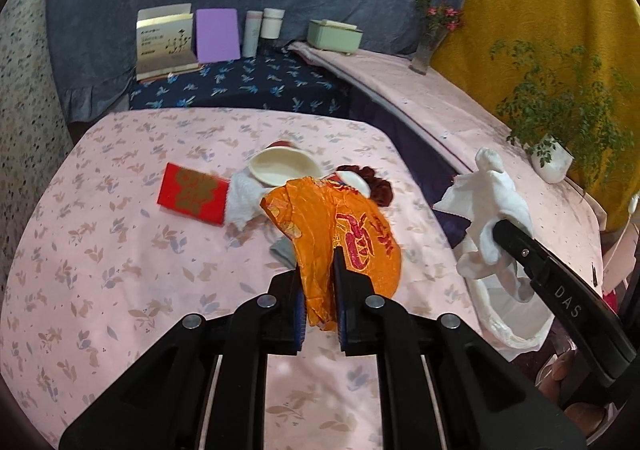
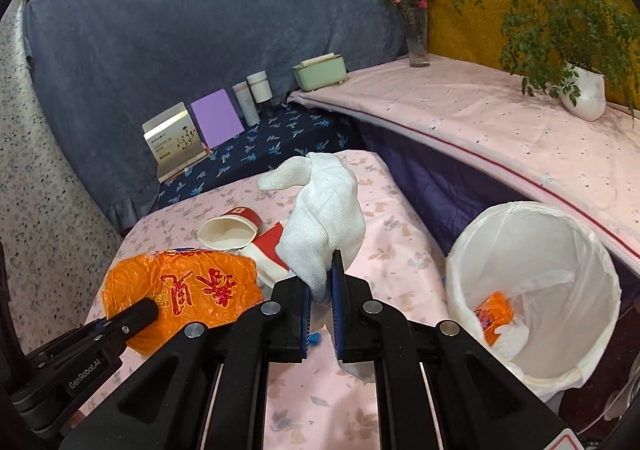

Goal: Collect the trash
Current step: 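Carry both items over the white bin and open both tools to release, then withdraw both open tools from the bin back toward the table, then grasp the blue strap with the right tool while the left tool reaches the red envelope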

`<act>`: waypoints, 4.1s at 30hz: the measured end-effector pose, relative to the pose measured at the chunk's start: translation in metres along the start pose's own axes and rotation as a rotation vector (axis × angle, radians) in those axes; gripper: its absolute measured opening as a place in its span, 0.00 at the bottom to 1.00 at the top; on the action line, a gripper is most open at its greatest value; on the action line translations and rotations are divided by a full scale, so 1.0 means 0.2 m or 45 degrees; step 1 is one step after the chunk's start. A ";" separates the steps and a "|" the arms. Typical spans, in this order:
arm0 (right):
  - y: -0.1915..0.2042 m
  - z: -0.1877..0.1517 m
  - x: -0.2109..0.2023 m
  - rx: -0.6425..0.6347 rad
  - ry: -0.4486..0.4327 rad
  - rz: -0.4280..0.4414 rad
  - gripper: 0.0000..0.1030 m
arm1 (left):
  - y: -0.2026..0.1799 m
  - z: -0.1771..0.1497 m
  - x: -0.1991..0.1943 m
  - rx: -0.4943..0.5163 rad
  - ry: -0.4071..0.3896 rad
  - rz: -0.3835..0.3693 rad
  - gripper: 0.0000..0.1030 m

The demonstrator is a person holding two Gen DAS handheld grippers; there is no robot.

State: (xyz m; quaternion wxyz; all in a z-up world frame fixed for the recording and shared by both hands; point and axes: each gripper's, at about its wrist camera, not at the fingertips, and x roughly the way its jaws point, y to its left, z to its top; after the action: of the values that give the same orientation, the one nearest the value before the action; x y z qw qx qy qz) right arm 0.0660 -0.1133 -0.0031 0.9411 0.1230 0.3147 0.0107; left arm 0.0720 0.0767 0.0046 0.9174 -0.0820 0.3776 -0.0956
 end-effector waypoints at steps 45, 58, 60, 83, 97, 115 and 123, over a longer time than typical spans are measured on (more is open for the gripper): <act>-1.02 -0.10 -0.27 0.360 -0.064 -0.315 0.09 | -1.16 -0.09 0.32 0.470 0.098 -0.287 0.11; -1.03 -0.10 -0.20 0.379 -0.047 -0.323 0.29 | -1.15 -0.08 0.41 0.417 0.134 -0.268 0.45; -1.02 -0.11 -0.20 0.377 -0.046 -0.323 0.29 | -1.14 -0.07 0.41 0.410 0.136 -0.264 0.45; -0.79 -0.07 -0.21 0.276 -0.041 -0.265 0.35 | -0.90 -0.05 0.34 0.308 0.112 -0.191 0.45; -0.61 -0.07 -0.18 0.188 -0.010 -0.216 0.36 | -0.70 -0.03 0.30 0.215 0.100 -0.148 0.51; -0.20 -0.14 0.03 0.043 0.106 -0.088 0.48 | -0.07 -0.03 0.27 -0.020 0.089 0.086 0.68; -0.01 -0.22 0.19 -0.017 0.199 -0.031 0.53 | 0.25 -0.06 0.29 -0.160 0.115 0.187 0.70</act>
State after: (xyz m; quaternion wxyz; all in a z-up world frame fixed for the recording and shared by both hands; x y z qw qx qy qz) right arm 0.0703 -0.1013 -0.0595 0.9145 0.1119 0.3886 0.0109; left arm 0.1088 0.1103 -0.0538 0.8971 -0.1069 0.4286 -0.0078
